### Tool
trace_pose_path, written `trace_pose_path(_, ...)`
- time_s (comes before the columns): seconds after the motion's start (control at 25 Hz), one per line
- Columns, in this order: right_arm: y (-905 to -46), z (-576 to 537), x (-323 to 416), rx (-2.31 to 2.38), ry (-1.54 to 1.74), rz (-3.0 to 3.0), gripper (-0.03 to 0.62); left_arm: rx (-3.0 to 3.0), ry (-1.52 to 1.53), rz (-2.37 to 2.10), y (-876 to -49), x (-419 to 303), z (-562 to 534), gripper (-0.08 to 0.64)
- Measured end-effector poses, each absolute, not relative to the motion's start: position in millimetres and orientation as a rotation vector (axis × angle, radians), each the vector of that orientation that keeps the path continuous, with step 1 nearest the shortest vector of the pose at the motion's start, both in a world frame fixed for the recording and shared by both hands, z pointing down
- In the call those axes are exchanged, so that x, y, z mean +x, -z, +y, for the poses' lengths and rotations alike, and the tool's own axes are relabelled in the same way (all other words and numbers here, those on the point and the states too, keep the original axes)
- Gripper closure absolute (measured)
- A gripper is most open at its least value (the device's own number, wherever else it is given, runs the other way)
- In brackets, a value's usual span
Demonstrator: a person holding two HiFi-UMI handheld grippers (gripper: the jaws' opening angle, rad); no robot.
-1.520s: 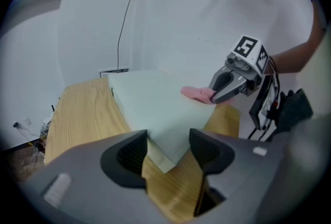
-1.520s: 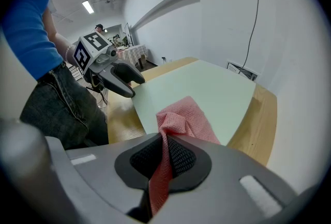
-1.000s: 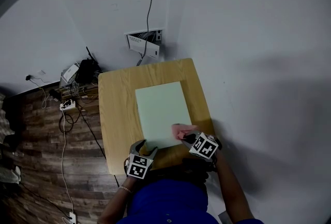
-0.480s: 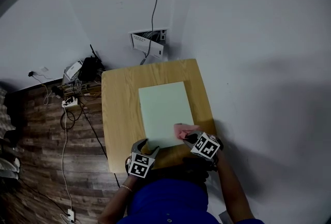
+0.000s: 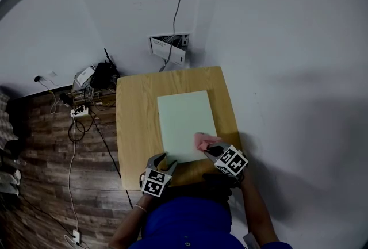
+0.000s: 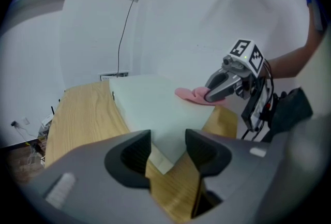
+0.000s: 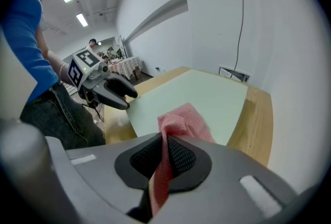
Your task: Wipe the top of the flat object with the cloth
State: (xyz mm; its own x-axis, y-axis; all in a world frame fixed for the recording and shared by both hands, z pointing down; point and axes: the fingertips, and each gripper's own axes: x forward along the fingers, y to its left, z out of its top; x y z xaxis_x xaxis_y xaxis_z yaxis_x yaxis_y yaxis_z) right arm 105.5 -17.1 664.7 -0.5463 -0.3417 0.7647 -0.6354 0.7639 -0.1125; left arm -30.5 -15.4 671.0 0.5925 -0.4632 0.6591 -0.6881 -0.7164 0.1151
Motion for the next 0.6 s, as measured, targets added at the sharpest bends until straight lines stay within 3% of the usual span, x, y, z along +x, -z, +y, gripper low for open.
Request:
trace_pose_path(0.28,-613.9,-38.8,100.4,0.861,-0.343,-2.307,0.578,2.594,-0.691,-0.995,-623.8,-23.3,-22.6,0.413)
trace_pose_path(0.6,-536.0,-54.6,84.6,1.055,-0.247,-2.514,0.578,2.697,-0.423,-1.128,-559.3,-31.1,-36.6,0.557)
